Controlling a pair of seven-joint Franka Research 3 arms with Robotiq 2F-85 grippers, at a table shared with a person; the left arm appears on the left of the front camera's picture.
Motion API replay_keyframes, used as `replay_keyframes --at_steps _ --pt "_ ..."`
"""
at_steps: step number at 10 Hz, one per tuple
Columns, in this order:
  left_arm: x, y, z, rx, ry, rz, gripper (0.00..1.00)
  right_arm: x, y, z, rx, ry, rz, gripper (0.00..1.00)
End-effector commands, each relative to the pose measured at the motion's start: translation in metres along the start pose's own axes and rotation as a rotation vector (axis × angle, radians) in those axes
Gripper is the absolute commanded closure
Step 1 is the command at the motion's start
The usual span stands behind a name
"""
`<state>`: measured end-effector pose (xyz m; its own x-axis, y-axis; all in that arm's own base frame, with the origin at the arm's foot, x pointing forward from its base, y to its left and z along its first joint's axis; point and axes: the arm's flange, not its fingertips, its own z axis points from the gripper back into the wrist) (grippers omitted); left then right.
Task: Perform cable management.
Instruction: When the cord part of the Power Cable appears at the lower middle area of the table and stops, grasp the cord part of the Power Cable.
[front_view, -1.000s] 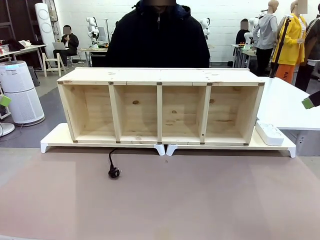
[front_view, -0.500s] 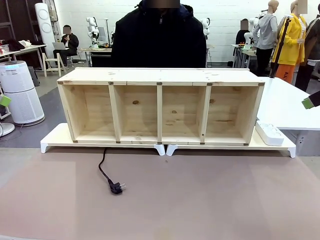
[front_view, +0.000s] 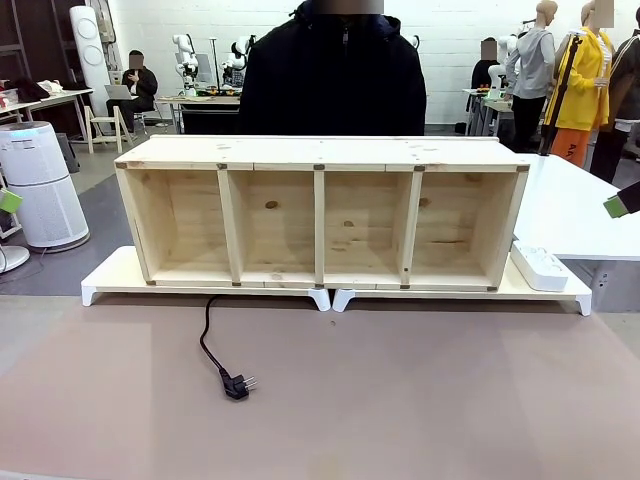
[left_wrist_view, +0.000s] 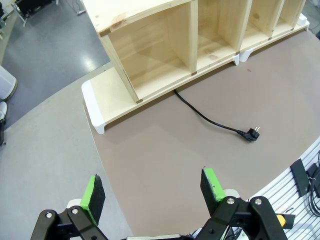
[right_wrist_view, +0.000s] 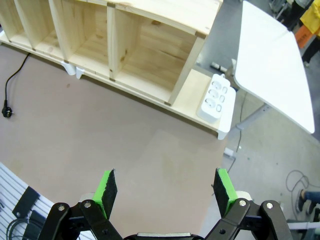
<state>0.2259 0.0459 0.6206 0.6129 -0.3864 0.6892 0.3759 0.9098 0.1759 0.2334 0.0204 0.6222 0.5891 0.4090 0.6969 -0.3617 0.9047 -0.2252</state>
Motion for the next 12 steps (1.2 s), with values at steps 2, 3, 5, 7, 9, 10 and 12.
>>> replay_keyframes --at_steps 2,3,5,7,9,10,12 --pt "0.001 0.002 -0.002 0.013 -0.002 0.016 0.00 0.000 -0.001 -0.001 -0.005 0.003 -0.002 0.00" --pt "0.001 0.002 -0.002 0.013 -0.002 0.016 0.00 0.000 -0.001 -0.001 -0.005 0.003 -0.002 0.00" --pt "0.001 0.002 -0.002 0.013 -0.002 0.016 0.00 0.000 -0.001 -0.001 -0.005 0.003 -0.002 0.00" --pt "0.001 0.002 -0.002 0.013 -0.002 0.016 0.00 0.014 0.011 -0.005 0.028 -0.004 0.055 0.00" --pt "0.001 0.002 -0.002 0.013 -0.002 0.016 0.00 0.042 0.038 -0.016 0.071 -0.020 0.165 0.00" --pt "0.001 0.002 -0.002 0.013 -0.002 0.016 0.00 0.053 0.051 -0.021 0.096 -0.033 0.194 0.00" --pt "0.001 0.002 -0.002 0.013 -0.002 0.016 0.00 0.073 0.083 -0.032 0.153 -0.048 0.234 0.00"
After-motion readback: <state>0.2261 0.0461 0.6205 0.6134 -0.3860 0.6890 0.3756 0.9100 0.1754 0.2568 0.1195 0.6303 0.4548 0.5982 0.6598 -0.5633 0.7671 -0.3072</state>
